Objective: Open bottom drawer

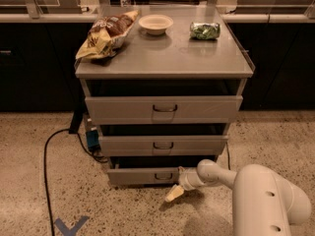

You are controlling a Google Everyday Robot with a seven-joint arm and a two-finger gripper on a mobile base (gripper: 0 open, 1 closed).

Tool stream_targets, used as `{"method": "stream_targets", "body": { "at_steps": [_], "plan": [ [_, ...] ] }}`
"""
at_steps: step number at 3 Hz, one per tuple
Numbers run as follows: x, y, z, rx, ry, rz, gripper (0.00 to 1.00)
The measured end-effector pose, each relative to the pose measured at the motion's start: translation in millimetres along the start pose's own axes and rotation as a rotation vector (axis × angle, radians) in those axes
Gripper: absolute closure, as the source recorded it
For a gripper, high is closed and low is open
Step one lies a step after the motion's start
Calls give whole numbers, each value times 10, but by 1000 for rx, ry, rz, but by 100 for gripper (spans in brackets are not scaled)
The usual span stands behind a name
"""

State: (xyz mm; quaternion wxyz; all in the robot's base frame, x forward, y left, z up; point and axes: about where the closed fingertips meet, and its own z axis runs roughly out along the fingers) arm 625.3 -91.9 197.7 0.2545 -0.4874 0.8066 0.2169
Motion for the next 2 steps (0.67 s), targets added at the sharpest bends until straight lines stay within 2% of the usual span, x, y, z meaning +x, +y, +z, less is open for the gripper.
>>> {"method": "stream_targets", "body": {
  "at_steps": [2],
  "plan": [
    [-229,-4,-94,63,-20,-57,0]
  ]
}}
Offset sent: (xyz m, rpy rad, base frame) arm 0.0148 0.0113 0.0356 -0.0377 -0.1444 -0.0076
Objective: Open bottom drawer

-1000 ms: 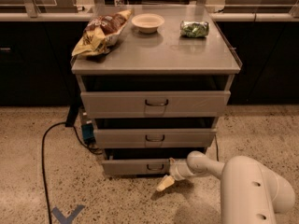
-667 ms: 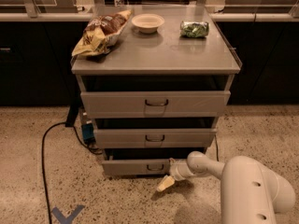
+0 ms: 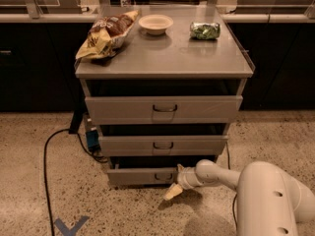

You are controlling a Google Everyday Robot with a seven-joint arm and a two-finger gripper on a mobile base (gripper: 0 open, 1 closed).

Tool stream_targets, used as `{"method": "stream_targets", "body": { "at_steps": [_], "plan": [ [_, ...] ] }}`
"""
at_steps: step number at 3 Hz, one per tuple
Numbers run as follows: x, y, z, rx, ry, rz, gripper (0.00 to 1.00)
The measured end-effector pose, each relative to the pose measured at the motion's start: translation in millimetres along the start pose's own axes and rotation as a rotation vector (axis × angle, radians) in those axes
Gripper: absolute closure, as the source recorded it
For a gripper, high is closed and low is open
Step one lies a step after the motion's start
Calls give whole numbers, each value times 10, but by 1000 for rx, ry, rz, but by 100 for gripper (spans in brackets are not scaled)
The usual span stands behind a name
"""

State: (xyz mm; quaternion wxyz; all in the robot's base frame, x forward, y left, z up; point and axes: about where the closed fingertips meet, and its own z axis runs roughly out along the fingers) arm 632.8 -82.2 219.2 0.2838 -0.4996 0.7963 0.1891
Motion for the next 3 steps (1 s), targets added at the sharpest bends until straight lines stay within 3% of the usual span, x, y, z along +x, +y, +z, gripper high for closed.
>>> {"method": "stream_targets", "body": {
  "at_steps": [2,3],
  "plan": [
    [79,-48,57,75,39,0,0],
    [299,-198,170,70,62,67,0]
  ]
}}
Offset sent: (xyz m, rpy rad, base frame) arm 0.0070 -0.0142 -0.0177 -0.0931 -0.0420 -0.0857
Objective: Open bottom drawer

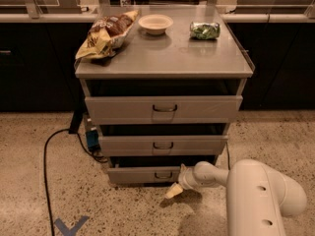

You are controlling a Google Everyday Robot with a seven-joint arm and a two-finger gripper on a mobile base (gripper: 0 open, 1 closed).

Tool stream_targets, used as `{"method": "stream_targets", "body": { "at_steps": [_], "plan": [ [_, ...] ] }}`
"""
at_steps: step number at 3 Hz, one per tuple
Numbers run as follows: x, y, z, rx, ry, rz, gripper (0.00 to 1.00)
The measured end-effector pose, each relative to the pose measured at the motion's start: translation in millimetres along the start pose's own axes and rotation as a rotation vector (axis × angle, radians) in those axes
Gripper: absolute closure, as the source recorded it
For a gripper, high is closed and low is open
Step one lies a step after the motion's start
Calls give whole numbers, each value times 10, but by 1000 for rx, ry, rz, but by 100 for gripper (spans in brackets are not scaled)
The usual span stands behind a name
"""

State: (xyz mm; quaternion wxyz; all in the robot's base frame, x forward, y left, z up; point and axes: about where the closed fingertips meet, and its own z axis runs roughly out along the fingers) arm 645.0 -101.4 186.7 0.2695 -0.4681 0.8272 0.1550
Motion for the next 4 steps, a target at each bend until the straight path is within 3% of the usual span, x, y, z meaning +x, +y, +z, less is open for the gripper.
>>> {"method": "stream_targets", "body": {
  "at_steps": [2,4],
  "plan": [
    [-65,-14,-16,13,-8,-15,0],
    [-347,-301,41,57,-24,-46,0]
  ]
}}
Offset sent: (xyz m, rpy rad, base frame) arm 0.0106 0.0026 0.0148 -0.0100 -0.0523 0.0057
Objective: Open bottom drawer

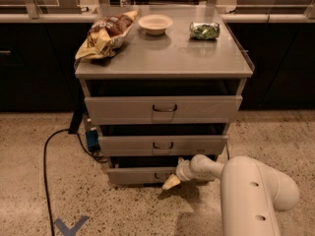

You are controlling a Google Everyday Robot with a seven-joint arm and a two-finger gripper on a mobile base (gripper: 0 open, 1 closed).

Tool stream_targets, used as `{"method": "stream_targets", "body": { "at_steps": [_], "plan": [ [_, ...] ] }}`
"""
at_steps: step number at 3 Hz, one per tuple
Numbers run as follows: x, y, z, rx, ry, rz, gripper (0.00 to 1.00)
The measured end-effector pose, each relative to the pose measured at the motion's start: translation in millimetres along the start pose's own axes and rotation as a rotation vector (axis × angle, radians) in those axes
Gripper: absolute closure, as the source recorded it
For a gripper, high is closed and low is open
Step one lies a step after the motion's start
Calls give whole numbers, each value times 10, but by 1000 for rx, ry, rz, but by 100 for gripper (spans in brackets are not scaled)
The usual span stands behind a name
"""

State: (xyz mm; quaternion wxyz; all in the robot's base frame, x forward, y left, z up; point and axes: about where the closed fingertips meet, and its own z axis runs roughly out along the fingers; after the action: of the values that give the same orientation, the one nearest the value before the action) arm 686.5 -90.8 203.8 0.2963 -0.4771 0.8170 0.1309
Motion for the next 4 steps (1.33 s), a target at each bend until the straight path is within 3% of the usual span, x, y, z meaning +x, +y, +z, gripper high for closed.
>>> {"method": "stream_targets", "body": {
  "at_steps": [1,2,4],
  "plan": [
    [44,-49,141,-32,27,24,0],
    [310,95,298,-125,96,78,0],
    [293,104,229,-136,105,82,0]
  ]
}}
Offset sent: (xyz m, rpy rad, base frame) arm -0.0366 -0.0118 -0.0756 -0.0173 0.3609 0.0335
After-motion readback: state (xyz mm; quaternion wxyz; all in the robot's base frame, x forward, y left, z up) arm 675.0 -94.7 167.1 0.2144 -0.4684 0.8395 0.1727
